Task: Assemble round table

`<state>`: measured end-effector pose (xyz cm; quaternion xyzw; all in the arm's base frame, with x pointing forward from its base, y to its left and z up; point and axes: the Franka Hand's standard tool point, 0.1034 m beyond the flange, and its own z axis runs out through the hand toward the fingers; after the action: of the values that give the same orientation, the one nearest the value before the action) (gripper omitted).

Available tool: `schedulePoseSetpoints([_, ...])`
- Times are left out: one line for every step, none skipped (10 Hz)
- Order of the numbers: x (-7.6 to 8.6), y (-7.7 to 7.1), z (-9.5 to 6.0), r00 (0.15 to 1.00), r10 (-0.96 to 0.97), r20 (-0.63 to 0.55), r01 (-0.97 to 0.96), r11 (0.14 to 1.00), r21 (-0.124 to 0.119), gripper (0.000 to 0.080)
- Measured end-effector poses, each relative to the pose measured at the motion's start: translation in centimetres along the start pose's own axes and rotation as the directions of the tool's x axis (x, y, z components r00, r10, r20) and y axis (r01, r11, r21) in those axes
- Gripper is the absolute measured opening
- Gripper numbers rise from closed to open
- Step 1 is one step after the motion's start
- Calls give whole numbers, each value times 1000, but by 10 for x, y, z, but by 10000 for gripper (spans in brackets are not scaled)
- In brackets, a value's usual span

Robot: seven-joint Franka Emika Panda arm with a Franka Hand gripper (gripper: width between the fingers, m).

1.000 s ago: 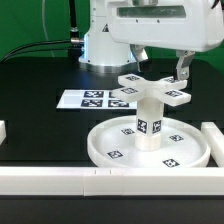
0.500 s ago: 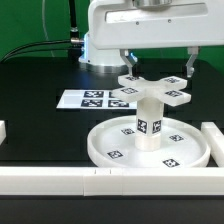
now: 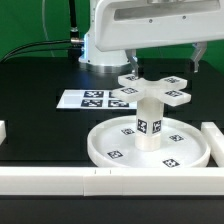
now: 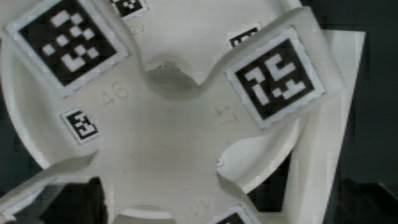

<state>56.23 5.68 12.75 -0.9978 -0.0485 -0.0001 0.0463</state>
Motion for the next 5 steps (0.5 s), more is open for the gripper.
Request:
schedulePoseSetpoints([0, 1, 0, 998, -63, 1, 63, 998, -3, 649])
schedulePoseSetpoints([0, 4, 0, 968, -251, 8, 251, 968, -17, 649])
schedulePoseSetpoints([-1, 6, 2, 929, -369, 14, 369, 929, -19, 649])
schedulePoseSetpoints([-1, 6, 2, 898, -440, 21, 441, 897, -22, 649])
schedulePoseSetpoints([-1, 6, 3, 822, -567, 52, 568, 822, -30, 649])
